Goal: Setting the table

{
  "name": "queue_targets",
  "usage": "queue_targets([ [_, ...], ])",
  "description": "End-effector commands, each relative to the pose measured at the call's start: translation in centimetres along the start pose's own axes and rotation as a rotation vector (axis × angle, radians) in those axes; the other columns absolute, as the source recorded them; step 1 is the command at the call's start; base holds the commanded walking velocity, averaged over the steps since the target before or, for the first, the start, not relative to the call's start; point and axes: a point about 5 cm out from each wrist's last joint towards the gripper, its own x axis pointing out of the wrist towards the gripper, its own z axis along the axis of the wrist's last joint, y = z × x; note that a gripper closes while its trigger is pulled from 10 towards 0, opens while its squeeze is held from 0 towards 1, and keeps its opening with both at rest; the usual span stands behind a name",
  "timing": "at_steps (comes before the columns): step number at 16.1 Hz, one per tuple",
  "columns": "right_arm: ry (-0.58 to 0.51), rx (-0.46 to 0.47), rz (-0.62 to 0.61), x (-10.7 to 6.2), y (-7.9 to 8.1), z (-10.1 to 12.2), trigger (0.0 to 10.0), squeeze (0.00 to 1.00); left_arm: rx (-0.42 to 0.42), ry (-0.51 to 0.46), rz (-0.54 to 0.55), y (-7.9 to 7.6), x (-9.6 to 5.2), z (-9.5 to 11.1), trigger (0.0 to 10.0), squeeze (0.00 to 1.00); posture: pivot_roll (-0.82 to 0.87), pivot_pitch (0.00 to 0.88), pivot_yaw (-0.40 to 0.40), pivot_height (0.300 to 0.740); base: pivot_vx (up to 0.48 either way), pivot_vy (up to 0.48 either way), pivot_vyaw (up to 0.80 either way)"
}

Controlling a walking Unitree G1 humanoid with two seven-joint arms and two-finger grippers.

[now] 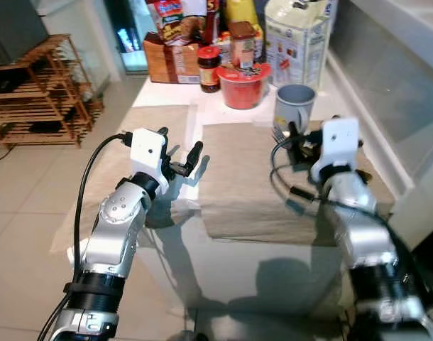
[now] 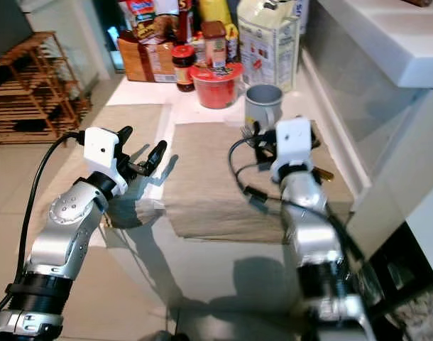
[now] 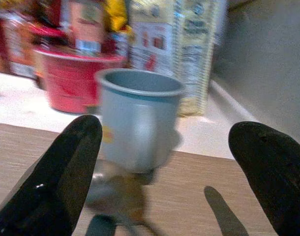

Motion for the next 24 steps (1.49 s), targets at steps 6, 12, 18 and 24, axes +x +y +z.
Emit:
queue_targets([
  [6, 0.126, -0.070, 0.063, 2.1, -1.8, 0.2, 10.0, 0.00, 0.036, -0.038, -0.002, 0.0, 0.6, 2.2, 10.0, 0.00, -0.14, 0.000, 0.092, 0.740, 0.000, 0.000, 0.00],
  [12, 0.128, 0.021, 0.142, 3.0, -1.6, 2.1, 10.0, 0.00, 0.048, -0.066, -0.003, -0.3, 0.9, 3.5, 10.0, 0.00, -0.14, 0.000, 0.089, 0.740, 0.000, 0.000, 0.00],
  [18, 0.100, 0.021, 0.132, 2.3, -0.2, 1.1, 10.0, 0.00, 0.050, -0.062, 0.008, -0.2, 0.7, 3.6, 10.0, 0.00, -0.13, 0.000, 0.087, 0.740, 0.000, 0.000, 0.00],
  [24, 0.070, 0.148, 0.061, 1.4, 3.9, -1.3, 10.0, 0.00, 0.062, -0.054, 0.007, 0.2, 0.6, 3.8, 10.0, 0.00, -0.11, 0.000, 0.108, 0.740, 0.000, 0.000, 0.00],
])
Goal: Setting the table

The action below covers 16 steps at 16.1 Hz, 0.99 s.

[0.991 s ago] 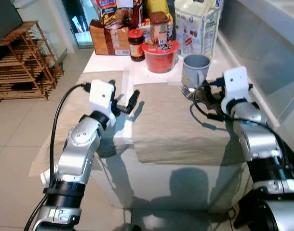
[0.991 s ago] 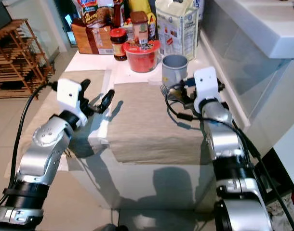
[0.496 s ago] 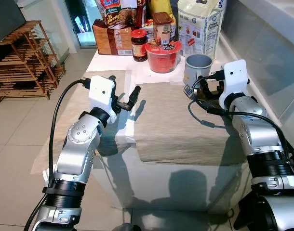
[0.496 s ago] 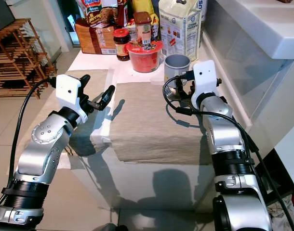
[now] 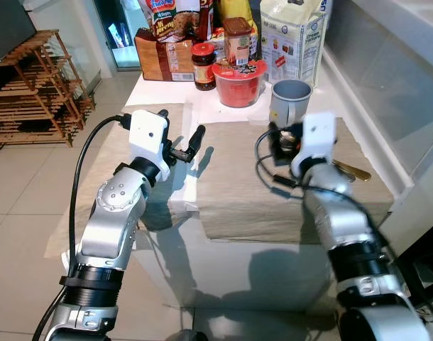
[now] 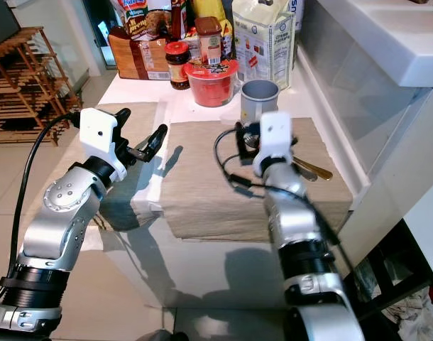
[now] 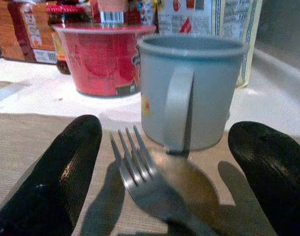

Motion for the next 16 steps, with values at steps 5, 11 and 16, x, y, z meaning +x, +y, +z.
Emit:
queue_targets([
  [5, -0.072, -0.051, -0.067, 0.7, -0.6, 0.3, 10.0, 0.00, 0.022, -0.018, 0.021, 0.7, 0.0, 0.9, 10.0, 0.00, -0.10, 0.000, 0.096, 0.740, 0.000, 0.000, 0.00],
  [11, -0.094, -0.065, -0.101, 1.4, -1.3, 0.5, 10.0, 0.00, 0.015, -0.020, 0.027, 0.5, 0.0, 0.8, 10.0, 0.00, -0.10, 0.000, 0.094, 0.740, 0.000, 0.000, 0.00],
  [16, -0.088, -0.024, -0.099, 2.0, -1.1, 0.5, 0.0, 0.00, 0.018, -0.023, 0.028, 0.6, 0.1, 1.0, 10.0, 0.00, -0.09, 0.000, 0.092, 0.740, 0.000, 0.000, 0.00],
])
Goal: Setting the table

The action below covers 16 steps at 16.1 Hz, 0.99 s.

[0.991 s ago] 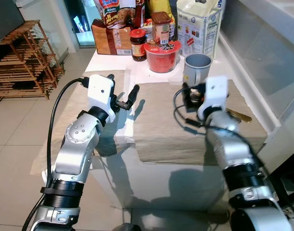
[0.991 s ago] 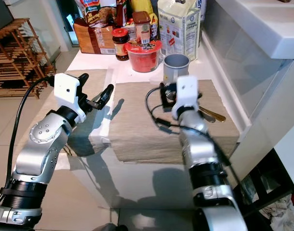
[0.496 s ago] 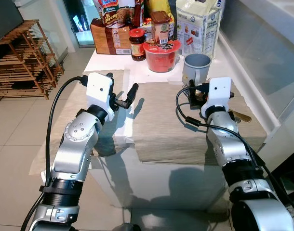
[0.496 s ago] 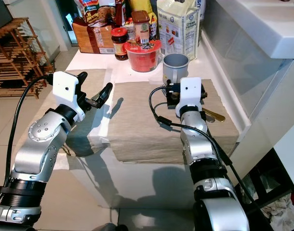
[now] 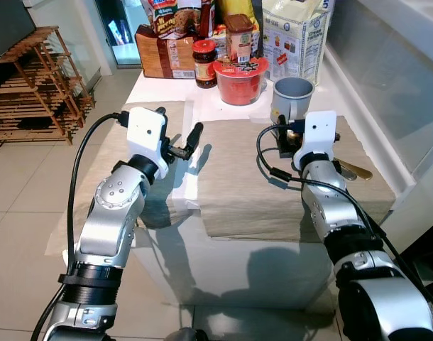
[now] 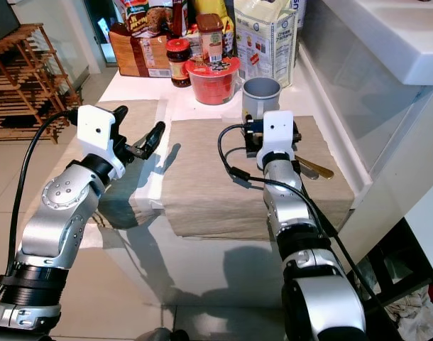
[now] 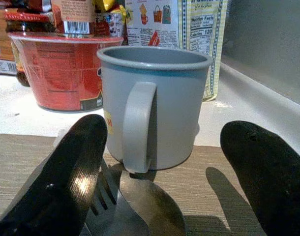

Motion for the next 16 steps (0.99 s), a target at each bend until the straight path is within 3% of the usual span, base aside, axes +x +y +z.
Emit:
queue_targets([
  [1, -0.016, 0.019, -0.002, 0.31, 0.16, 0.45, 0.0, 0.00, 0.016, -0.019, 0.012, 0.40, -0.12, 0.69, 10.0, 0.00, -0.09, 0.000, 0.092, 0.740, 0.000, 0.000, 0.00],
  [16, -0.019, 0.033, 0.010, 0.50, 0.32, 0.28, 0.0, 0.00, 0.029, -0.019, 0.017, 0.44, -0.12, 0.78, 10.0, 0.00, -0.09, 0.000, 0.091, 0.740, 0.000, 0.000, 0.00],
])
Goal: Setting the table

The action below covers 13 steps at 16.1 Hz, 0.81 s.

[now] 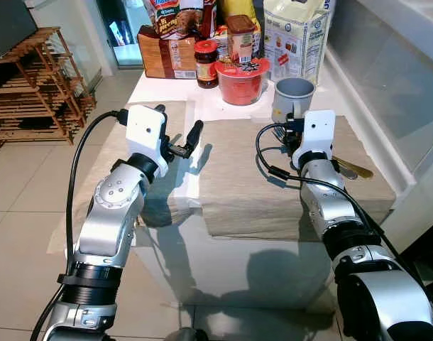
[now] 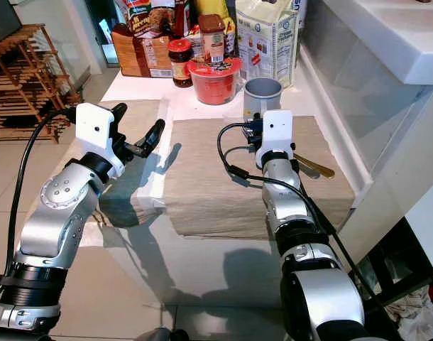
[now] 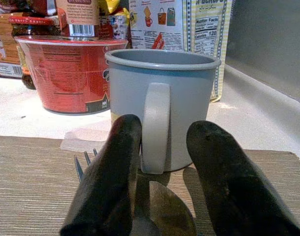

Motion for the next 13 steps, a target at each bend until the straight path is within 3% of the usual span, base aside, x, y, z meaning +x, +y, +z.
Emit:
queue_targets([
  [1, -0.017, 0.022, 0.001, 0.19, 0.04, 0.43, 0.0, 0.00, 0.022, -0.004, 0.014, 0.44, -0.03, 0.32, 10.0, 0.00, -0.10, 0.000, 0.093, 0.740, 0.000, 0.000, 0.00],
  [13, -0.019, 0.025, -0.004, -0.57, -0.44, -0.21, 0.0, 0.00, 0.015, -0.004, -0.002, -0.14, 0.21, 0.23, 10.0, 0.00, -0.11, 0.000, 0.097, 0.740, 0.000, 0.000, 0.00],
])
